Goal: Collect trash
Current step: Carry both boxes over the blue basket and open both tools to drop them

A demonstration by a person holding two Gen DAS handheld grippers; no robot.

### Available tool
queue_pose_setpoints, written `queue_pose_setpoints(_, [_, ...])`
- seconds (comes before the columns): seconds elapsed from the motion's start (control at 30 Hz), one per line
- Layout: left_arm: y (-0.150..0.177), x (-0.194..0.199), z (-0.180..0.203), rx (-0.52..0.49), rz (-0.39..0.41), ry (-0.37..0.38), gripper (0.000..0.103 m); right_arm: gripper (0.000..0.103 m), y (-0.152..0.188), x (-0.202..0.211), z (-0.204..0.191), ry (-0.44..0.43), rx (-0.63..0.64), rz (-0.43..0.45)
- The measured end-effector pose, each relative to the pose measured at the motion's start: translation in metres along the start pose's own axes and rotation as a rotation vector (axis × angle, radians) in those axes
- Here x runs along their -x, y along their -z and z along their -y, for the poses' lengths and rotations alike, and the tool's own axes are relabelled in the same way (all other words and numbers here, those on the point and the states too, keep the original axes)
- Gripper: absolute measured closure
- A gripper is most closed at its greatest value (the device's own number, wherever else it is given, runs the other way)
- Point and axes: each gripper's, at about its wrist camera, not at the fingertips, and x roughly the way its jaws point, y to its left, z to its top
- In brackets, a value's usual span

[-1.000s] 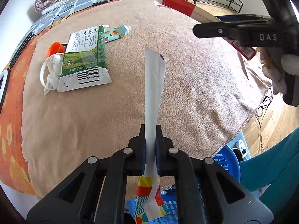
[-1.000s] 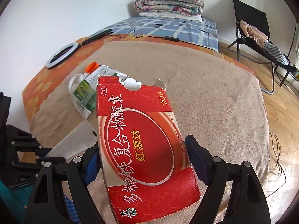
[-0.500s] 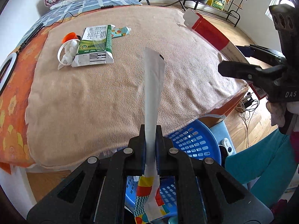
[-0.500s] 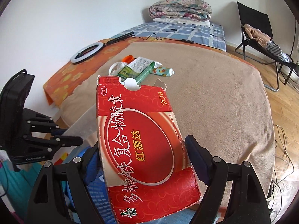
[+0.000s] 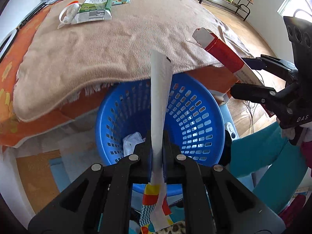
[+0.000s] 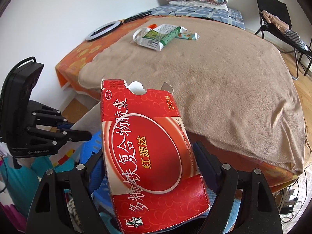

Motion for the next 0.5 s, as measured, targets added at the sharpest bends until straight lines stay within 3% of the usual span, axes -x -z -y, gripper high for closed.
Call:
queue_pose_setpoints(0.23, [0.022, -0.022, -0.001, 0.019, -0.073, 0.009, 0.097, 0.021, 0.022, -0.019, -0.011, -0.018, 0.020, -0.071])
queue_pose_setpoints(0.5, [0.022, -0.040, -0.005, 0.025, -0.121, -0.005, 0.097, 0.021, 0.039, -0.046, -0.014, -0.039, 0.021, -0.159])
